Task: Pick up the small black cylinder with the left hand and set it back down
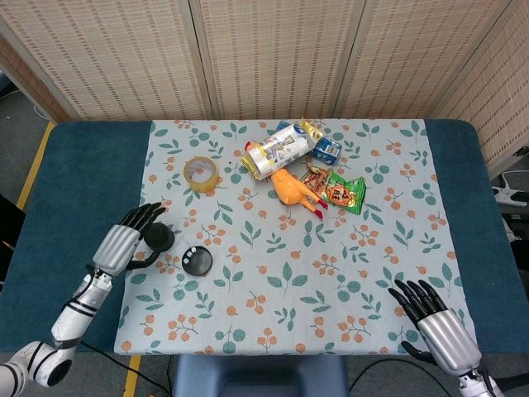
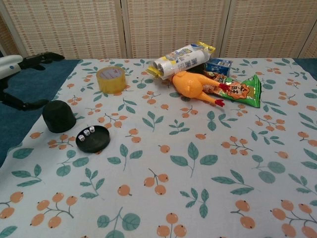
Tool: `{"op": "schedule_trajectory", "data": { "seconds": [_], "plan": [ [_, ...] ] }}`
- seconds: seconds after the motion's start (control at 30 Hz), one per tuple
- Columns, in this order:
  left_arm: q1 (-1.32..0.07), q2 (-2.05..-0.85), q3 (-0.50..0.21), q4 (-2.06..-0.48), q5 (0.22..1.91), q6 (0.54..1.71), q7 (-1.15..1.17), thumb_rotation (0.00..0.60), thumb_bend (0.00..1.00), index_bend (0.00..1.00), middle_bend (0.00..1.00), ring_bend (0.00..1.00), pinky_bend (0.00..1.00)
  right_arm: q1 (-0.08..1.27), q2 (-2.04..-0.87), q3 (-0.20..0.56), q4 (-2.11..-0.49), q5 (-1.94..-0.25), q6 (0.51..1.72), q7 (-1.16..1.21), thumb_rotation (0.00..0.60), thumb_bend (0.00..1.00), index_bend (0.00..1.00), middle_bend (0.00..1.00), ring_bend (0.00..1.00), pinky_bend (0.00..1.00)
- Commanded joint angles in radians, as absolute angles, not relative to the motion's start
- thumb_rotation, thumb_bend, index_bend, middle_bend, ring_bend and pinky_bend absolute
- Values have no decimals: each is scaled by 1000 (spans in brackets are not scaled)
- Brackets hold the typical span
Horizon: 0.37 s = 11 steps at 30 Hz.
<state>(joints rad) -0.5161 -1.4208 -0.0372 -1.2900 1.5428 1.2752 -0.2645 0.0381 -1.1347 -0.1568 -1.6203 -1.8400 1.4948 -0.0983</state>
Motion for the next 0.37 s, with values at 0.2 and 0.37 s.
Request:
{"op": "schedule_trajectory", "data": {
  "seconds": [0.2,0.37],
  "plan": [
    [-232,-1235,193,-1493,1667,1499,-49,600,368,0,0,0,32,18,-1152,-134,-1609,-1828,1535,-132,600,104,0,0,0,0],
    [-219,-1237,168,-1494,1667,1514,-42,600,368,0,0,0,31,13,-1153,-133,-1611,-1833,1548,-128,600,104,0,0,0,0]
  ]
}}
